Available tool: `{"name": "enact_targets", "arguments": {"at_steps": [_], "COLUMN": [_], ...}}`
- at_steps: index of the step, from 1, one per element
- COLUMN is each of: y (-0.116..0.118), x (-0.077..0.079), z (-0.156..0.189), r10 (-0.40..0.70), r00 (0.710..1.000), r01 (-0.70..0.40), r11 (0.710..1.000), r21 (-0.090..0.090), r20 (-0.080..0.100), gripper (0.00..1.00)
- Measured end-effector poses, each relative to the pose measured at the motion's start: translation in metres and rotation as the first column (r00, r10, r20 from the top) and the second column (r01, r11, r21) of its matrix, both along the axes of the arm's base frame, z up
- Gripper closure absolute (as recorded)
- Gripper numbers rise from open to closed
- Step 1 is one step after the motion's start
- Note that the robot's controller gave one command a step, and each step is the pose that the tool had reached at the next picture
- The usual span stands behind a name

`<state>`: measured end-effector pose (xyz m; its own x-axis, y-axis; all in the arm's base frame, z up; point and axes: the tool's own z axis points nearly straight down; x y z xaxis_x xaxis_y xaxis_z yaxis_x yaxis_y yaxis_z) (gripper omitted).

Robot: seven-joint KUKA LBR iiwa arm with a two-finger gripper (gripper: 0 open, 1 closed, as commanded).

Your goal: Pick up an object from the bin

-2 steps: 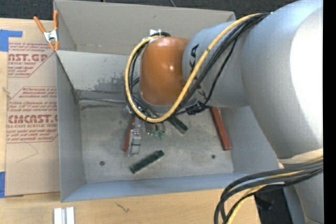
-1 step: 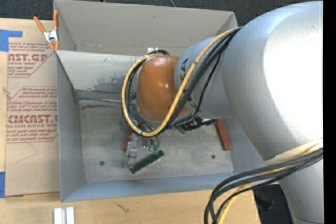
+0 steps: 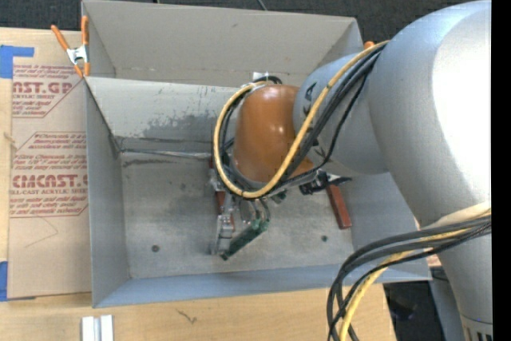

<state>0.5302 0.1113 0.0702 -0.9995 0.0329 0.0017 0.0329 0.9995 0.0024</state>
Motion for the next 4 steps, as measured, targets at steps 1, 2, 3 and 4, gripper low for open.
{"name": "enact_targets", "arguments": {"at_steps": [1, 2, 3, 4], "y": [-0.047, -0.073, -0.085, -0.096], "x": [0.002, 0.024, 0.026, 0.065], "z": [0.0, 0.027, 0.023, 0.005], "r10": [0.01, 0.066, 0.023, -0.117], "r00": [1.0, 0.998, 1.0, 0.993], "r01": [-0.01, -0.066, -0.023, 0.117], "r11": [1.0, 0.998, 1.0, 0.993], "r21": [-0.003, -0.002, -0.002, 0.002], "r20": [0.001, 0.0, 0.007, 0.012], "gripper": [0.0, 0.0, 0.0, 1.0]}}
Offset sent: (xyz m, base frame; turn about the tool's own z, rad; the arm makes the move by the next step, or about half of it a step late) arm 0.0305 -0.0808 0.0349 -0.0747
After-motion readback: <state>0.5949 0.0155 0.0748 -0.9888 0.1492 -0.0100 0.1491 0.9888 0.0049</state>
